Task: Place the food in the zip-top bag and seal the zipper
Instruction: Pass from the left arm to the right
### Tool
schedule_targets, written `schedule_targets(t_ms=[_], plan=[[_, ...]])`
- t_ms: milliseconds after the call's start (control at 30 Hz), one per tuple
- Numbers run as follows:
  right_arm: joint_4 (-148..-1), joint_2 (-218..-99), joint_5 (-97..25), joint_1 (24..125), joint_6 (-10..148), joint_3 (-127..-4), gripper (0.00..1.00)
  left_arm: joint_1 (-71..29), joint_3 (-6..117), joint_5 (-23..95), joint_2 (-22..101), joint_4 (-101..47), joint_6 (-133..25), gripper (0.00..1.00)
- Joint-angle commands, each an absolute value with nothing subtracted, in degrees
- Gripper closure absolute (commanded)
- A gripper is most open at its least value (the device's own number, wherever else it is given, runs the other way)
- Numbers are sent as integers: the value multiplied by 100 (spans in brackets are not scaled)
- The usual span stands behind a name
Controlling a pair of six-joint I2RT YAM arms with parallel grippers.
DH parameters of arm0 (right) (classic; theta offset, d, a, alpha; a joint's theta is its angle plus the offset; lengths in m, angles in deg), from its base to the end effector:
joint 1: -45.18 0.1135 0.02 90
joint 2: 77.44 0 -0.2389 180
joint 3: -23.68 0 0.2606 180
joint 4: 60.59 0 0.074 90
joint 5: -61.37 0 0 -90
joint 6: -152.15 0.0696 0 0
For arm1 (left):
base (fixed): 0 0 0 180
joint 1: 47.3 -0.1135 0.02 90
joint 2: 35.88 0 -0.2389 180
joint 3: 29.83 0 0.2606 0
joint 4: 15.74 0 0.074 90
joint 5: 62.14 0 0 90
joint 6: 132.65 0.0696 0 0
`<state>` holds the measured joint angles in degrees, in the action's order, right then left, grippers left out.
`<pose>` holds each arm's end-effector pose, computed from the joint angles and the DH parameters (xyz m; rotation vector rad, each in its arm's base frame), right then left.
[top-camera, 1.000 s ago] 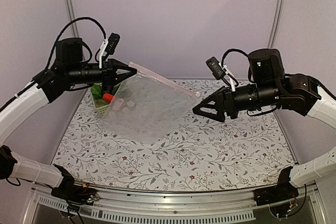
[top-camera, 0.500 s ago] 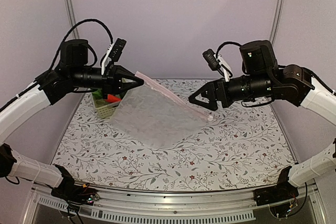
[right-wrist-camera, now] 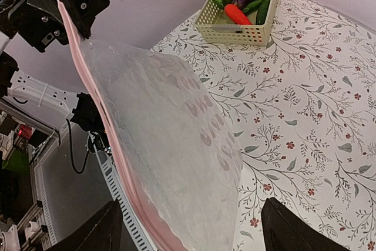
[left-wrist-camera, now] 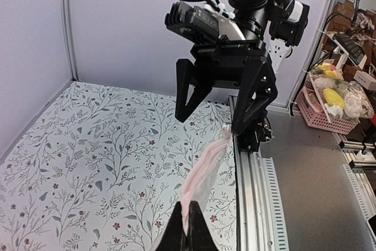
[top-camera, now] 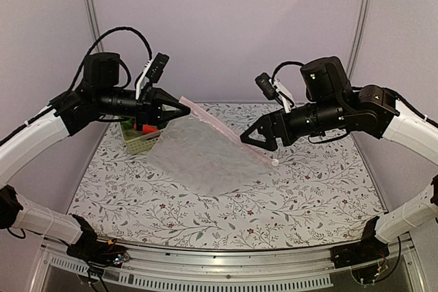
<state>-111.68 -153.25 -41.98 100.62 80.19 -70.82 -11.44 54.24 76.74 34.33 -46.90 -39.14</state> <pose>0.1728 0.2792 0.3527 -0.8718 2.1171 0.9656 0.2177 -0.2220 0.3651 1.1949 1.5196 -1.1760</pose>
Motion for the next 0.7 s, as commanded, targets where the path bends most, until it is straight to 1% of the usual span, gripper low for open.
schedule_targets(t_ms=[0, 433, 667], plan=[[-11305, -15275, -4015, 10037, 8082, -7120, 18, -1063, 5546, 7751, 3461, -4773, -3828, 100], [-11335, -15396, -4173, 10042, 7978, -7071, 18, -1065, 5542, 7735, 3426, -4791, -3795, 100], [-11326, -15380, -3958, 9979, 8029, -7101, 18, -1065, 5546, 7742, 3417, -4804, -3782, 100]])
